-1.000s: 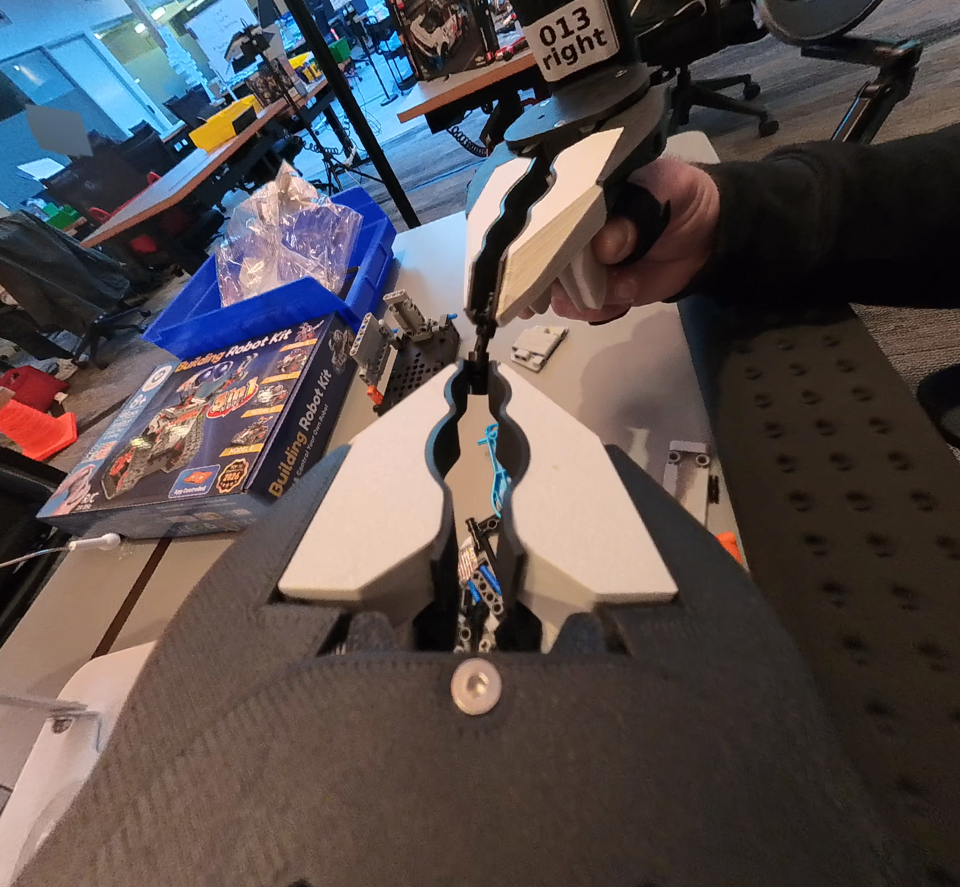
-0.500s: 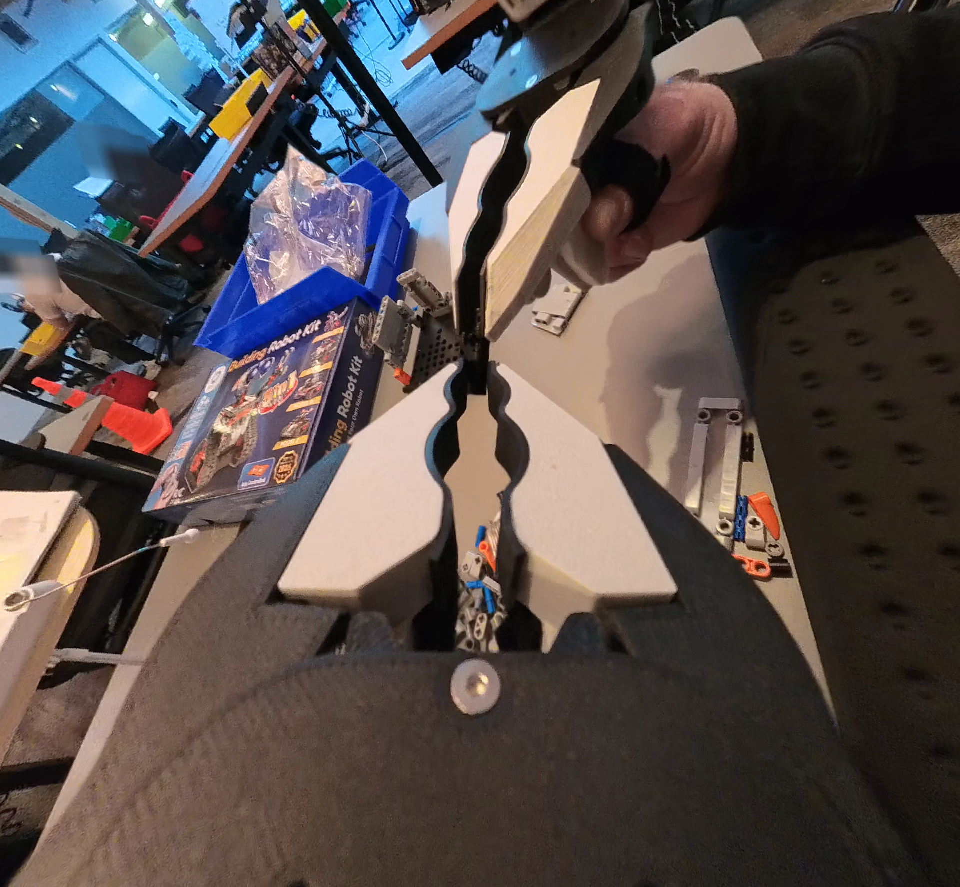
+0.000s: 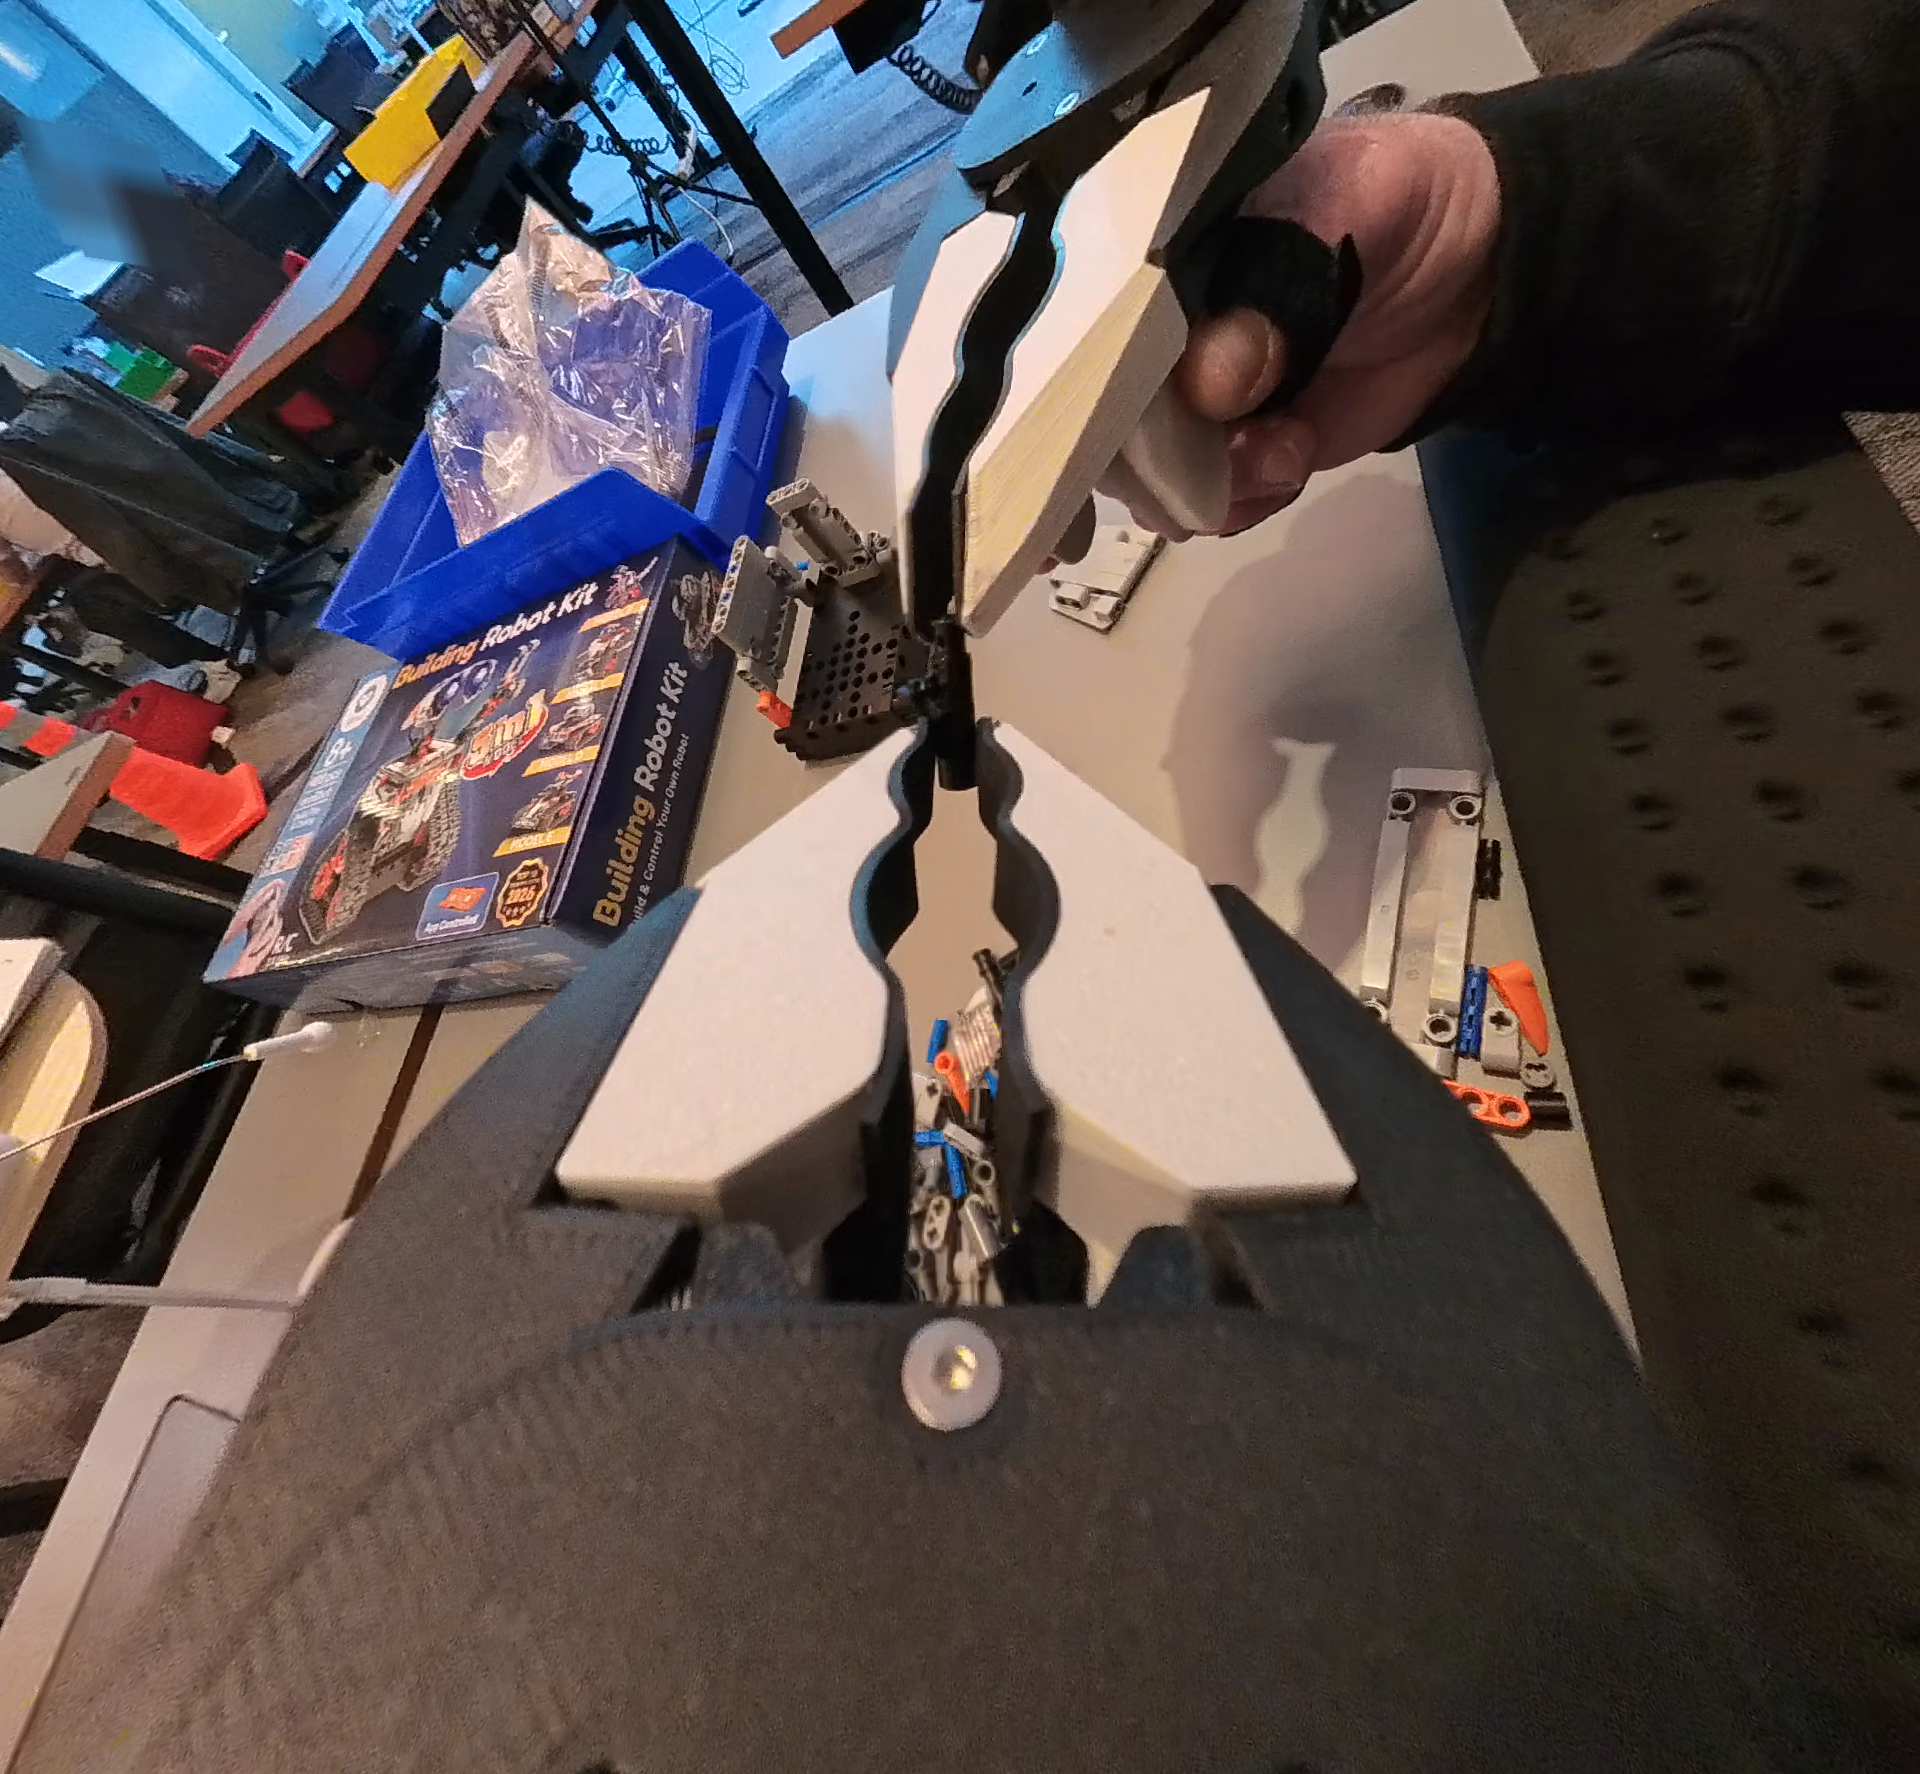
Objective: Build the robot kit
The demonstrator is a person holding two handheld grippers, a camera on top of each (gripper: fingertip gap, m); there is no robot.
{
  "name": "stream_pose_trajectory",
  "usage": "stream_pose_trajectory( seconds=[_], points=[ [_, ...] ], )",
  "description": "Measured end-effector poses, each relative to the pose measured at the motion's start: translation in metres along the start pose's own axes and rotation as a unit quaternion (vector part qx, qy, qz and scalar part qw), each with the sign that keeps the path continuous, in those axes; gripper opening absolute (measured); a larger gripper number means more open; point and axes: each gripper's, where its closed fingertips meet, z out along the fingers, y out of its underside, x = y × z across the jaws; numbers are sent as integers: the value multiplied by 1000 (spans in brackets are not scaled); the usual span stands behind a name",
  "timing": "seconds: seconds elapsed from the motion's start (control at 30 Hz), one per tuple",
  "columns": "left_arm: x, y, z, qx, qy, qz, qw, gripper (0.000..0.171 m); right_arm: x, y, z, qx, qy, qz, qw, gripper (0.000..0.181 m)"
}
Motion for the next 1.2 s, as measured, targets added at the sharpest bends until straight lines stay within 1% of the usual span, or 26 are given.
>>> stream_pose_trajectory(
  seconds=[0.2, 0.3, 0.43, 0.53, 0.57, 0.63, 0.73, 0.77, 0.8, 0.87, 0.93, 1.1, 1.2],
  points=[
    [-2, 4, 0, 2, 15, -22, 1000, 5, 6, 3, -1, -1, 13, 3, 1000, 4],
    [0, 9, 2, -2, 35, -37, 999, 4, 10, -2, -5, 14, 20, 7, 1000, 10],
    [0, 9, 4, 4, 40, -46, 998, 4, 6, 6, 0, -7, 12, 3, 1000, 12],
    [1, 7, 4, 9, 45, -47, 998, 4, 5, 11, 4, -22, 13, -3, 1000, 9],
    [2, 7, 4, 10, 46, -47, 998, 4, 6, 11, 3, -22, 16, -7, 1000, 4],
    [3, 7, 4, 11, 48, -46, 998, 4, 6, 11, 3, -24, 18, -9, 1000, 4],
    [3, 3, 4, 28, 58, -64, 996, 5, 5, 8, 2, -12, 8, 3, 1000, 4],
    [2, 1, 3, 37, 59, -77, 995, 9, 3, 6, 2, -5, 0, 9, 1000, 4],
    [2, -2, 3, 48, 65, -91, 993, 12, 2, 5, 1, 1, -6, 12, 1000, 3],
    [6, -8, 2, 71, 95, -134, 984, 14, -2, 4, 2, 6, -18, 13, 1000, 4],
    [5, -13, -1, 94, 109, -157, 977, 9, -5, 1, 1, 16, -30, 17, 999, 4],
    [9, -17, -2, 114, 148, -203, 961, 11, -13, -1, 5, 24, -42, 5, 999, 3],
    [12, -20, -4, 134, 173, -236, 947, 5, -14, -3, 5, 33, -48, 10, 998, 3]
  ],
)
